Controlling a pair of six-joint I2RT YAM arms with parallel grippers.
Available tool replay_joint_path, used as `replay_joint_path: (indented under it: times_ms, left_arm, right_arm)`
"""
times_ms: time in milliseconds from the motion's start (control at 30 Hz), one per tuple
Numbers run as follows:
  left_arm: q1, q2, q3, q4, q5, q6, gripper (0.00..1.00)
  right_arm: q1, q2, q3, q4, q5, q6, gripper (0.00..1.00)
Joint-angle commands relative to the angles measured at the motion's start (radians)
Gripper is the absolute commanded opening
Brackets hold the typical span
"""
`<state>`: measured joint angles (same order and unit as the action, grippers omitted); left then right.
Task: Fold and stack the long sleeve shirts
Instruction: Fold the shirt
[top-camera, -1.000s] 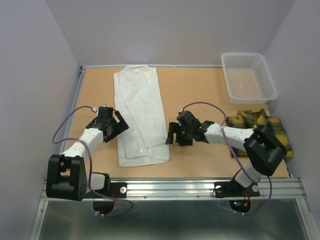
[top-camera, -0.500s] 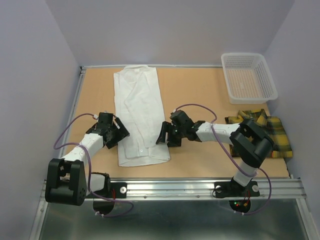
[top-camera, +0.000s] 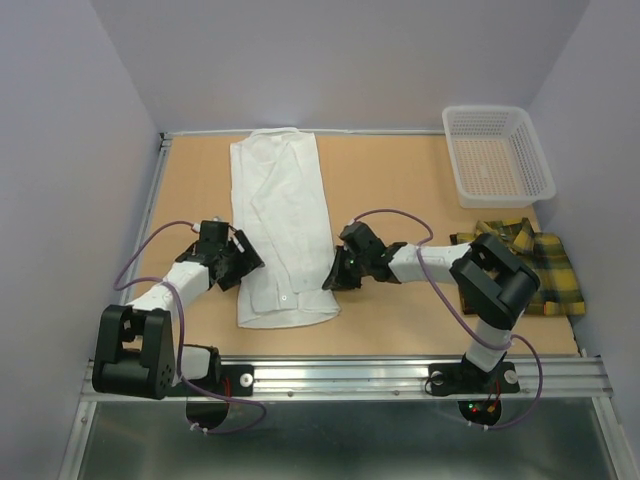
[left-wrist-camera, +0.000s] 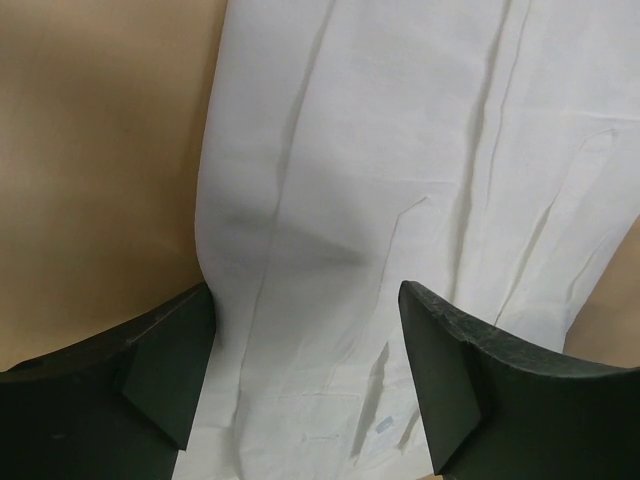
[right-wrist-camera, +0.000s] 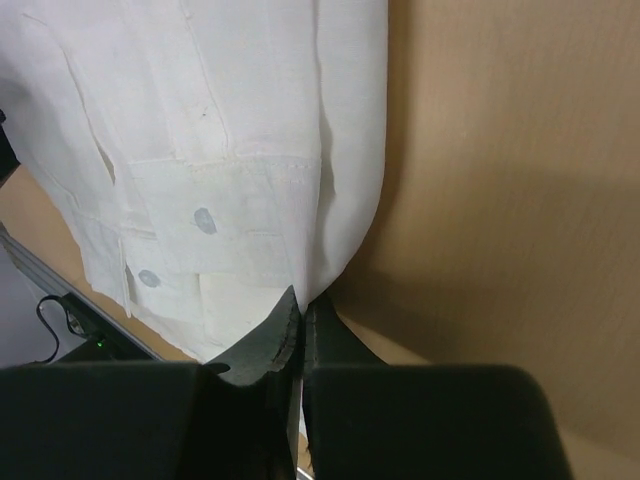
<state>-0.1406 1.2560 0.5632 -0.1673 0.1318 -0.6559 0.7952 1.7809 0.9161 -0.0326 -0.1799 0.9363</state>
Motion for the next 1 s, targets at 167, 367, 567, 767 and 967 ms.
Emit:
replay_joint_path:
  times_ms: [167,367,567,767,967]
  left_arm:
    - [-0.034,-0.017,-0.034,-0.066,0.040,-0.022,0.84]
    - [-0.053,-0.055,-0.066,-0.097,0.054,-0.050,0.84]
    - [-0.140,-0.038,-0.097,-0.089,0.078,-0.119,0.82]
    - [-0.189,-0.066,-0.131,-0.104,0.061,-0.198,0.72]
    - [-0.209,-0.086,-0.152,-0.155,0.077,-0.223,0.61]
  right_arm:
    - [-0.114,-0.040,-0.074,-0.027,0.068,-0.074,0.00]
    - [-0.146,-0.060,-0.079,-0.027,0.046,-0.094,0.01]
    - [-0.146,-0.064,-0.074,-0.029,0.033,-0.099,0.01]
    - [-0.146,-0.084,-0.069,-0.032,0.031,-0.111,0.01]
    - [-0.146,-0.092,-0.057,-0.033,0.022,-0.120,0.01]
